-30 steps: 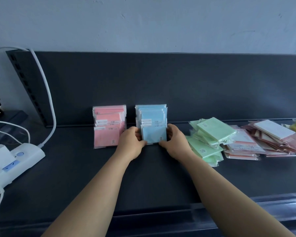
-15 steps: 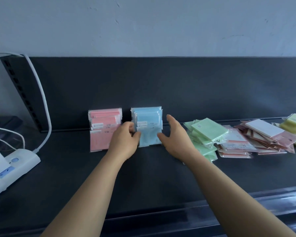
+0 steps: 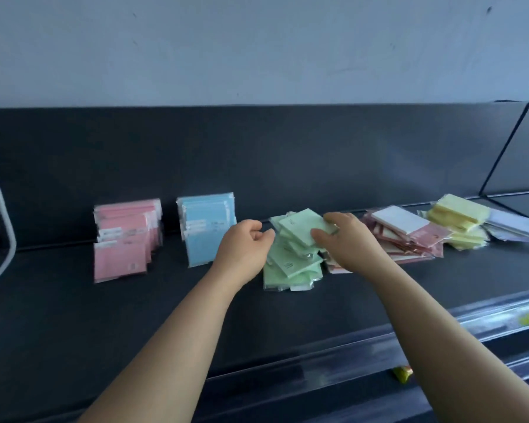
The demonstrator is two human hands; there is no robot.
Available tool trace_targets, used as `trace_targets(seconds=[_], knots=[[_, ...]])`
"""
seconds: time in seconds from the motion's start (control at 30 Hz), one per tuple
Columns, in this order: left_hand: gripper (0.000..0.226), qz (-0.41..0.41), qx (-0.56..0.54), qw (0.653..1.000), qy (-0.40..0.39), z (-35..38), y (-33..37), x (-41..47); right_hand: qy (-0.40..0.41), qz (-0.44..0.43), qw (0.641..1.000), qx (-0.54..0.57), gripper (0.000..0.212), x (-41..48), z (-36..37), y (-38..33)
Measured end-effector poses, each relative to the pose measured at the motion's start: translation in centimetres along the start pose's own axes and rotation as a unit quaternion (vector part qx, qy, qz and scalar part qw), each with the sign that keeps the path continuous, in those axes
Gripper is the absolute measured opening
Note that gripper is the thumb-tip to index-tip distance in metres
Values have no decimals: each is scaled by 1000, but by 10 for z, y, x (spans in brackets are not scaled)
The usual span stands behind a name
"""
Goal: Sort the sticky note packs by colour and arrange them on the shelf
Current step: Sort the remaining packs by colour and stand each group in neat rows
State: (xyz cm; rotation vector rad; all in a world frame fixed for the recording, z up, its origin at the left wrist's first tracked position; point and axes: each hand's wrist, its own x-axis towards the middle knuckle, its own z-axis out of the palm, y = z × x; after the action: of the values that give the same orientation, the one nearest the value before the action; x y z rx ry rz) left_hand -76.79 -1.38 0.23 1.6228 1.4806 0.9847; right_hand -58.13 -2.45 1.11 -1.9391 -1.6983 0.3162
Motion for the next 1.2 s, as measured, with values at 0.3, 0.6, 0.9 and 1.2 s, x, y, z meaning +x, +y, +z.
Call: trace_targets(seconds=[0.3,0.6,0.9,1.2], knots=[[29,-98,-128,986,27,32,16,15,-39,-112,986,116,35,20,-13,24],[20,-118,-154,980,51,43,16,10,-128,-84,975,160,38,35,-17,37],[29,-153,-153,974,69,46,11,4,-147,-95,972,158,24,40,-7,35],[42,-157,-240,951,112,33,-1,-20,-149,-131,957,211,39,24,0,28]])
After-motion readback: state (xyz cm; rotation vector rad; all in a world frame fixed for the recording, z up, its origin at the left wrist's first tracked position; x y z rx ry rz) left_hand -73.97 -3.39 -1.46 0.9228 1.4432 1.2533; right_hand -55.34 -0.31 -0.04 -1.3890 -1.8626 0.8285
